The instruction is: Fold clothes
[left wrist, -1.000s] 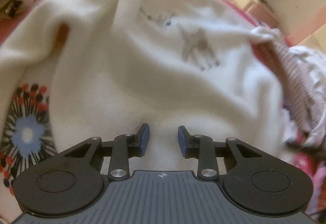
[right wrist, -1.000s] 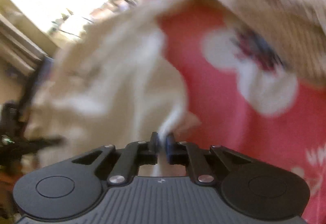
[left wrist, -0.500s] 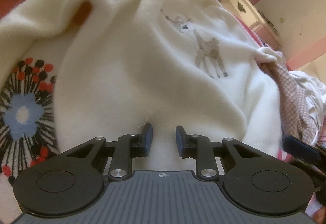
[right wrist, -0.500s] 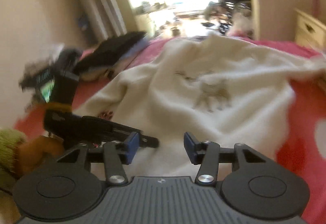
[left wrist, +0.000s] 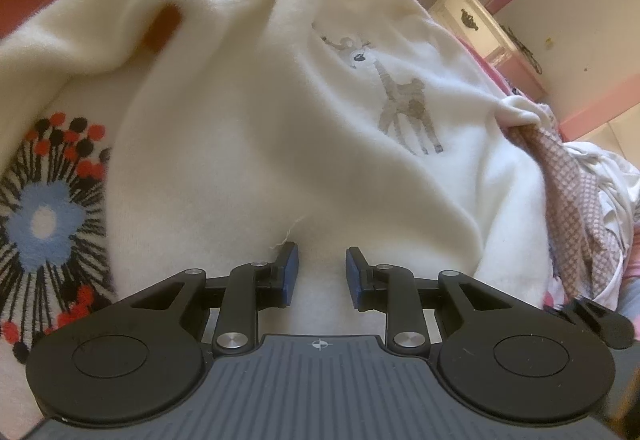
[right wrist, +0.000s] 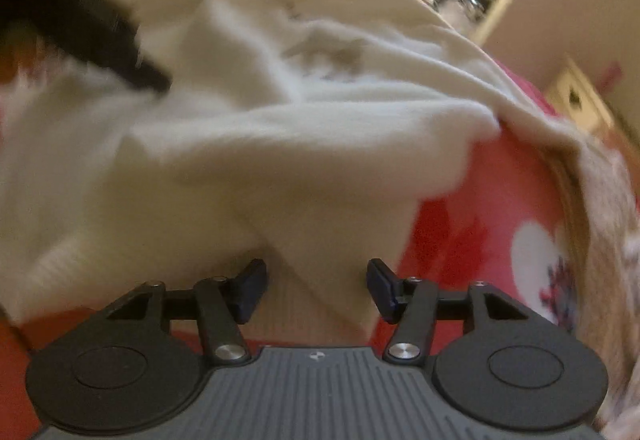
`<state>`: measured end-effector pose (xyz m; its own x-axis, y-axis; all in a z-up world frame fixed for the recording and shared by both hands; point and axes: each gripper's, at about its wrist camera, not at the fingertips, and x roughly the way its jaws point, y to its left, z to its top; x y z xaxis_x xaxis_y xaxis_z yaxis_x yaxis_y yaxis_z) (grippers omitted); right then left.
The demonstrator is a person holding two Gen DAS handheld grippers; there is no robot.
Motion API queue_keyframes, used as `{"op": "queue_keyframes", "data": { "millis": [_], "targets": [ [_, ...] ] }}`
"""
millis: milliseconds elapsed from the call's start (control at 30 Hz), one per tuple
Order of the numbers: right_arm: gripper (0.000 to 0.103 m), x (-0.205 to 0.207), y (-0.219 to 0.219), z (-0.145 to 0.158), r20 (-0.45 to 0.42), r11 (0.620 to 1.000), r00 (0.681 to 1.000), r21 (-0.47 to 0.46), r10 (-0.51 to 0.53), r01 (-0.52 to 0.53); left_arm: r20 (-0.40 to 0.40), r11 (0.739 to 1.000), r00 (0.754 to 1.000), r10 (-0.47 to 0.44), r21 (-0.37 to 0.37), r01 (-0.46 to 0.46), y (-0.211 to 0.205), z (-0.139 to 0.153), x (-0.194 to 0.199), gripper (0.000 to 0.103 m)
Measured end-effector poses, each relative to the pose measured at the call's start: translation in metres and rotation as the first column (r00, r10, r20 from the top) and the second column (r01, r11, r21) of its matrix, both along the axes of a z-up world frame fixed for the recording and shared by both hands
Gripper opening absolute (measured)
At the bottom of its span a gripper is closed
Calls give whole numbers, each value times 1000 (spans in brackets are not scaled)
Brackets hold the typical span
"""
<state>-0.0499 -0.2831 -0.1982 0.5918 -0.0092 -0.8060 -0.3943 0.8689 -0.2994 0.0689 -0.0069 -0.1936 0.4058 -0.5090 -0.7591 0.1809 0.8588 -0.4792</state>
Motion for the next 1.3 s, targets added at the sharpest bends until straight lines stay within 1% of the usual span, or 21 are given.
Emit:
{"op": "queue_keyframes", "data": {
  "millis": [33, 67, 100, 167, 233, 367, 433, 500, 567, 667, 700, 800, 833, 867, 967, 1000, 1067, 1100, 1167, 1267, 1300],
  "targets": [
    [44, 2, -1, 2, 19, 1000, 1000, 3, -22, 22, 10, 1000, 1000, -6, 9, 6, -1, 1, -1, 28],
    [19, 5, -4, 6, 37, 998, 997, 21, -63, 62, 20, 1000, 1000, -15, 20, 14, -3, 1, -2, 28],
    [4, 6, -13, 11, 61, 991, 990, 43, -131, 128, 30, 999, 999, -21, 28, 20, -4, 1, -3, 28],
    [2, 6, -37, 25, 114, 954, 949, 93, -294, 284, 49, 999, 998, -33, 43, 31, -6, 2, -5, 28],
    [2, -4, -65, 43, 138, 885, 880, 186, -454, 428, 62, 998, 997, -41, 57, 38, -7, 2, -7, 28],
    [1, -43, -126, 77, 60, 629, 688, 467, -724, 621, 74, 996, 996, -53, 78, 47, -10, 3, -8, 28],
    [1, -64, -156, 76, -46, 464, 591, 571, -805, 677, 75, 995, 996, -56, 81, 49, -10, 4, -7, 28],
    [1, -82, -188, 45, -220, 263, 493, 629, -842, 731, 75, 995, 996, -56, 82, 50, -10, 4, -7, 28],
    [1, -100, -217, 2, -459, -35, 366, 660, -809, 751, 74, 996, 996, -52, 79, 46, -9, 4, -6, 28],
    [1, -135, -246, -46, -718, -443, 236, 618, -655, 650, 73, 996, 996, -50, 74, 45, -8, 4, -5, 28],
    [2, -141, -249, -47, -729, -468, 220, 609, -648, 640, 72, 996, 996, -50, 73, 45, -8, 3, -5, 28],
    [6, -153, -258, -21, -658, -358, 188, 601, -729, 714, 71, 997, 996, -48, 70, 44, -7, 3, -4, 28],
    [6, -155, -259, -10, -628, -306, 214, 613, -748, 728, 72, 997, 996, -49, 69, 44, -7, 3, -4, 28],
    [7, -155, -259, 1, -592, -245, 254, 632, -765, 735, 73, 997, 996, -50, 68, 45, -6, 3, -4, 28],
    [18, -135, -237, 27, -467, -4, 398, 652, -790, 758, 76, 997, 996, -51, 62, 46, -6, 3, -5, 28],
    [19, -128, -232, 32, -445, 46, 437, 658, -782, 752, 76, 997, 996, -50, 60, 46, -5, 3, -5, 28],
    [21, -110, -218, 39, -376, 178, 505, 638, -777, 749, 75, 997, 996, -48, 55, 44, -5, 3, -5, 28],
    [22, -102, -210, 43, -338, 249, 539, 619, -772, 745, 75, 998, 996, -48, 54, 44, -5, 3, -5, 28],
    [36, -85, -195, 49, -264, 386, 607, 571, -750, 725, 76, 998, 996, -47, 50, 43, -4, 2, -5, 28],
    [42, -55, -160, 51, -138, 653, 751, 410, -646, 637, 82, 998, 995, -50, 47, 47, -4, 1, -5, 28],
    [42, -46, -152, 47, -111, 708, 780, 357, -615, 609, 84, 998, 995, -51, 45, 47, -3, 1, -5, 28]
  ]
}}
